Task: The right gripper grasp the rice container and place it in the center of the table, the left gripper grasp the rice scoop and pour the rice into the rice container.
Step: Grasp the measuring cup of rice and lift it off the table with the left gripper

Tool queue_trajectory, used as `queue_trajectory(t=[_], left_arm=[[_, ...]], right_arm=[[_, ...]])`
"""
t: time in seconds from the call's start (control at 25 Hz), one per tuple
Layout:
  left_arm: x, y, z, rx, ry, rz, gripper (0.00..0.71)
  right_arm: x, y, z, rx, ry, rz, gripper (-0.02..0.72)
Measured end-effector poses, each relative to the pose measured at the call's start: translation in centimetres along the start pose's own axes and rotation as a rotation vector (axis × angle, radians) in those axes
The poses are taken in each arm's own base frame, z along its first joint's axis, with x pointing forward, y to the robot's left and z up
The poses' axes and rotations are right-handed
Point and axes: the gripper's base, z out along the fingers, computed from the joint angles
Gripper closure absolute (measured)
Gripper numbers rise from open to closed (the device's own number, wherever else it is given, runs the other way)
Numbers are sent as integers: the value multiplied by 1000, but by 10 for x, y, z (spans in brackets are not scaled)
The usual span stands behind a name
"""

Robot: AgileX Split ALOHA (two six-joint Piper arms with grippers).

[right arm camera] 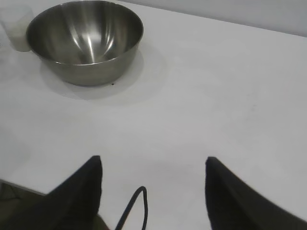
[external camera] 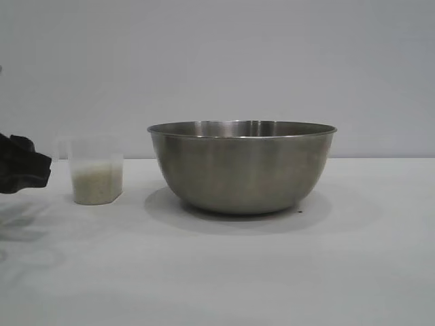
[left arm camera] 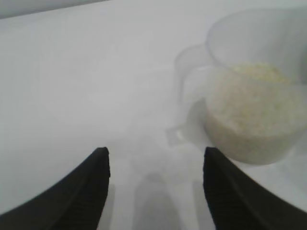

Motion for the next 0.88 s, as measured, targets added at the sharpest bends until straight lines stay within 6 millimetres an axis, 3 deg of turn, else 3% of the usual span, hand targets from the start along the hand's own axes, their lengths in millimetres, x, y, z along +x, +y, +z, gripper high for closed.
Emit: queue_trajectory(t=[0.28,0.88], left_arm=[[-3,-1,8,-1,-18,-2,297],[-11,-5,46,-3,-87,-11,297]], right_arm=[[0,0,0,0,0,0,261],[0,0,0,0,0,0,261]])
